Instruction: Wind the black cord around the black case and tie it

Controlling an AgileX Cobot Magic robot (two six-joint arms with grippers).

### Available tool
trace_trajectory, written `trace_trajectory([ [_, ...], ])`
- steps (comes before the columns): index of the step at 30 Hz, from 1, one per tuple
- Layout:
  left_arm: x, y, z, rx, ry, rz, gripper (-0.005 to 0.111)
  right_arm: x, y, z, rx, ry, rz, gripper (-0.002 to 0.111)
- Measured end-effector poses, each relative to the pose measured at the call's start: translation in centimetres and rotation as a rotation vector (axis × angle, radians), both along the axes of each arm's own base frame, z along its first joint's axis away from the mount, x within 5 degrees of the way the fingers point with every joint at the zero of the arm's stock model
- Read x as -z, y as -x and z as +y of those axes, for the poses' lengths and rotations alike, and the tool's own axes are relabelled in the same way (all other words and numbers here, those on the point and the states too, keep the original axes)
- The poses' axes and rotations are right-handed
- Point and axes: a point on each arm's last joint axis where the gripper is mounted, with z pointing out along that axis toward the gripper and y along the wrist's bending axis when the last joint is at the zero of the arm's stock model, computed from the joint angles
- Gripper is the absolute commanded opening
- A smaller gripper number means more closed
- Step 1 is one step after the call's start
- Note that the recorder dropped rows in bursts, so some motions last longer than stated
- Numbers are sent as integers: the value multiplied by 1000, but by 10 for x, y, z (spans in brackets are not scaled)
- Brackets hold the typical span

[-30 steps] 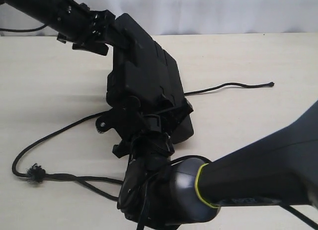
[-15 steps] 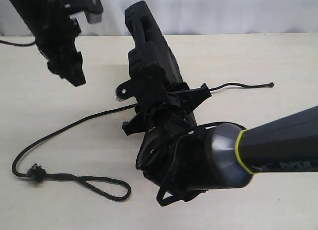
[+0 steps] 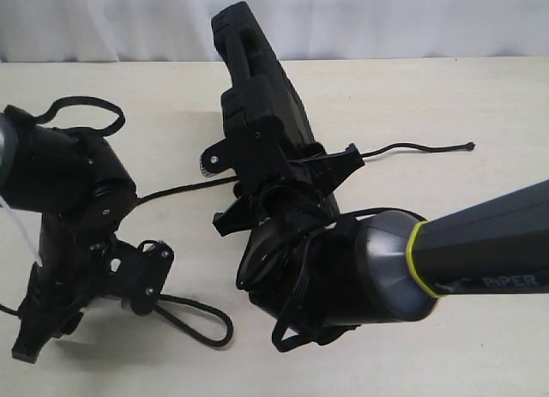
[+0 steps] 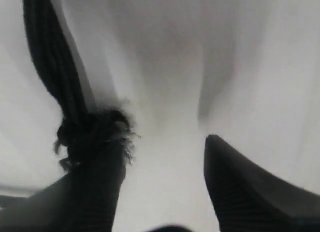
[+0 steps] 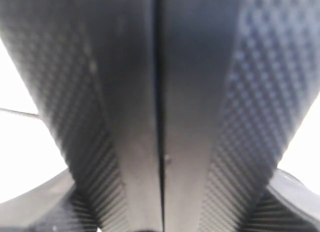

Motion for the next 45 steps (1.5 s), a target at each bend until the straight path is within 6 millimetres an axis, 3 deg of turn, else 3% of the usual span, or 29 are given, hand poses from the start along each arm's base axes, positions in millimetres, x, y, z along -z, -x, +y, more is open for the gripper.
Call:
trace_trajectory([
  [3, -2, -14, 14, -40, 23, -94, 50, 0, 0, 0, -12, 18, 5, 4],
  [6, -34, -22, 10, -7, 156, -304, 50, 1, 0, 1, -14, 17, 7, 4],
  [7, -37, -26, 7, 15, 195, -348, 50, 1, 0, 1, -14, 17, 7, 4],
  [9, -31, -30, 10, 17, 215, -361, 50, 1, 0, 1, -16, 18, 8, 4],
  [12, -7, -27, 25, -1, 175, -266, 50, 1, 0, 1, -16, 18, 8, 4],
  [17, 4, -31, 15, 1, 269, -286, 49, 1, 0, 1, -19, 23, 10, 4],
  [18, 7, -32, 16, 1, 264, -276, 42, 1, 0, 1, -31, 49, 10, 4],
  [20, 11, -34, 20, 14, 232, -249, 0, 1, 0, 1, -42, 72, 12, 4],
  [23, 9, -28, 28, 66, 143, -170, 0, 1, 1, 1, -42, 79, 17, 4],
  [25, -6, -25, 32, 40, 162, -206, 0, 2, 1, 0, -34, 74, 26, 4],
  [28, -77, -22, 70, -192, 403, -458, 0, 1, 1, 0, -26, 56, 28, 4],
  [31, -107, -22, 101, -538, 633, -651, 0, -14, 4, 1, -66, -11, 44, 4],
  [35, -106, -35, 100, -701, 743, -736, 0, -26, 8, 4, -109, -94, 72, 4],
  [41, -102, -74, 95, -854, 795, -558, 0, -26, 8, 4, -108, -98, 72, 4],
  [45, -91, -83, 95, -882, 784, -509, 0, -26, 8, 4, -108, -98, 72, 4],
])
